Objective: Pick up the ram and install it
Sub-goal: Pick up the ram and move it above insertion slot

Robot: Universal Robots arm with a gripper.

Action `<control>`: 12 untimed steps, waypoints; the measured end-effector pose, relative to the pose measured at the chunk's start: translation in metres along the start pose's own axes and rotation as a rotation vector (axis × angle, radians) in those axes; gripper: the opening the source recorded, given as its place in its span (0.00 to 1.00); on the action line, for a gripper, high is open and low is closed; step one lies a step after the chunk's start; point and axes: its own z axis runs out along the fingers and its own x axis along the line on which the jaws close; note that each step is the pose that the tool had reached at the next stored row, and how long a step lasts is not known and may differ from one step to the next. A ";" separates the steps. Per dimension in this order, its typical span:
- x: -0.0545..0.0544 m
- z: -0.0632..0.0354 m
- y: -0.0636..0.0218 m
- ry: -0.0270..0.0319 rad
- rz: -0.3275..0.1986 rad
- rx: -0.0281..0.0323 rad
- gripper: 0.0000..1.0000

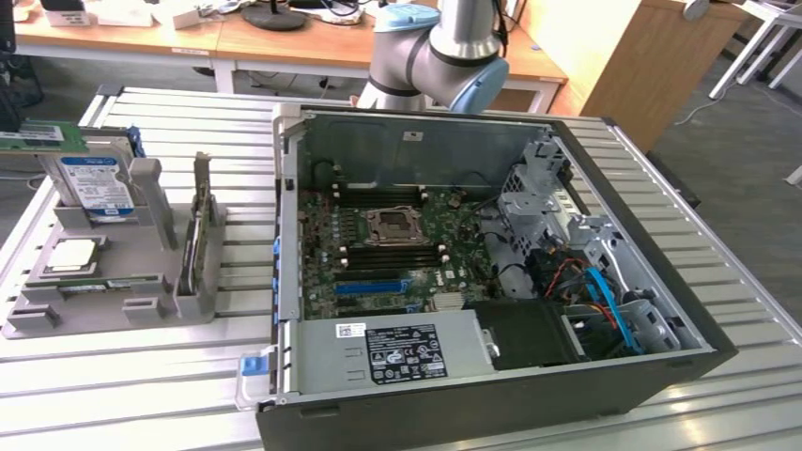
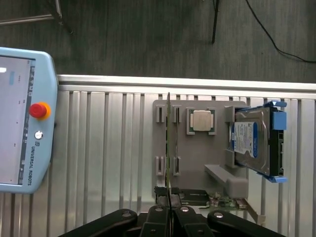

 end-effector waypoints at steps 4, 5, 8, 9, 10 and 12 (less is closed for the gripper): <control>0.000 -0.0006 -0.0078 -0.0001 0.000 -0.0066 0.12; 0.001 -0.0007 -0.0095 -0.0001 0.000 -0.0077 0.12; 0.001 -0.0012 -0.0140 -0.0001 0.000 -0.0105 0.12; 0.001 -0.0013 -0.0154 -0.0001 0.000 -0.0110 0.12; 0.001 -0.0014 -0.0166 -0.0002 0.000 -0.0113 0.12; 0.001 -0.0017 -0.0193 -0.0001 0.000 -0.0123 0.12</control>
